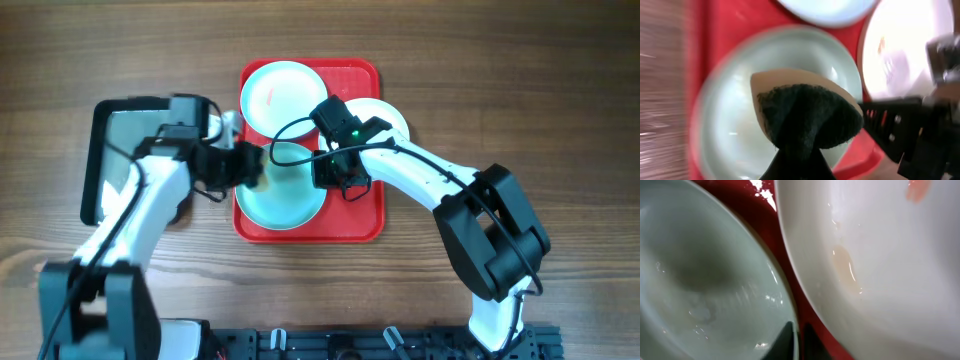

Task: Clean dirty plates on tray and stack at the side
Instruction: 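Move the sponge back over the black tray with left gripper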

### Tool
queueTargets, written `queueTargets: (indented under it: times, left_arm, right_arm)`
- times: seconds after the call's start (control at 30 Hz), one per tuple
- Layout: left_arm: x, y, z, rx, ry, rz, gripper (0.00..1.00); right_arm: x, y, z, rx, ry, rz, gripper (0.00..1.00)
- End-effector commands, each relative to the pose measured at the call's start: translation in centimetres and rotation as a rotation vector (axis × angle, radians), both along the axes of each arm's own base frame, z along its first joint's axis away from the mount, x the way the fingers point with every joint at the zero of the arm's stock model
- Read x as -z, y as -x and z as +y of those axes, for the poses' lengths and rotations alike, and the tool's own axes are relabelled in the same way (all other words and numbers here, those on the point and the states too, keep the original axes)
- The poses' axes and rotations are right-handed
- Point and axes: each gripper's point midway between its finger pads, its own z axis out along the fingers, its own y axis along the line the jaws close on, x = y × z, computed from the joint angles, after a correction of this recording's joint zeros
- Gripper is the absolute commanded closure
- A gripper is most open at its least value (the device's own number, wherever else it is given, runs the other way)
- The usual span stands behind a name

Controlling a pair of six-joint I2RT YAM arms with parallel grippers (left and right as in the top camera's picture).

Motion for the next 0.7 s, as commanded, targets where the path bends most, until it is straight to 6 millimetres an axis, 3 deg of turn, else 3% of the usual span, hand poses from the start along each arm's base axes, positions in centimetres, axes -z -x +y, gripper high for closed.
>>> queueTargets:
  times: [0.0,0.1,0.23,0.47,0.6,0.67]
  left_arm:
    - [-1.4,-1.3,4.9,-0.197,-0.180,-0.050,0.96]
    - [-1.6,-1.5,8.7,-0.356,-0.321,-0.059,0.96]
    - [-2.1,-1.8,13.5,-0.552,-0.530,-0.091,0.96]
    - [-3.5,-3.5,16.2,-0.629,-0.590,-0.185,0.96]
    - [-4.3,-4.9,18.4,-0.544,-0.644,-0.262,0.96]
    - [-4.0,-5.6,18.3,-0.473,-0.636,-0.279,0.96]
  right_arm:
    - [0.4,0.7,0.4,-0.023,-0.010,0.023,0.79]
    - [0.4,0.7,0.4,-0.023,-0.008,0.026,0.71]
    - [0.4,0.7,0.4,-0.022,-0.008,0.025,0.69]
    - [0.4,0.6,0.5,-0.023,-0.013,0.018,0.67]
    - [0.4,0.5,0.6,-0.023,-0.014,0.016,0.67]
    - [0.3,0.4,0.6,-0.023,-0.017,0.012,0.66]
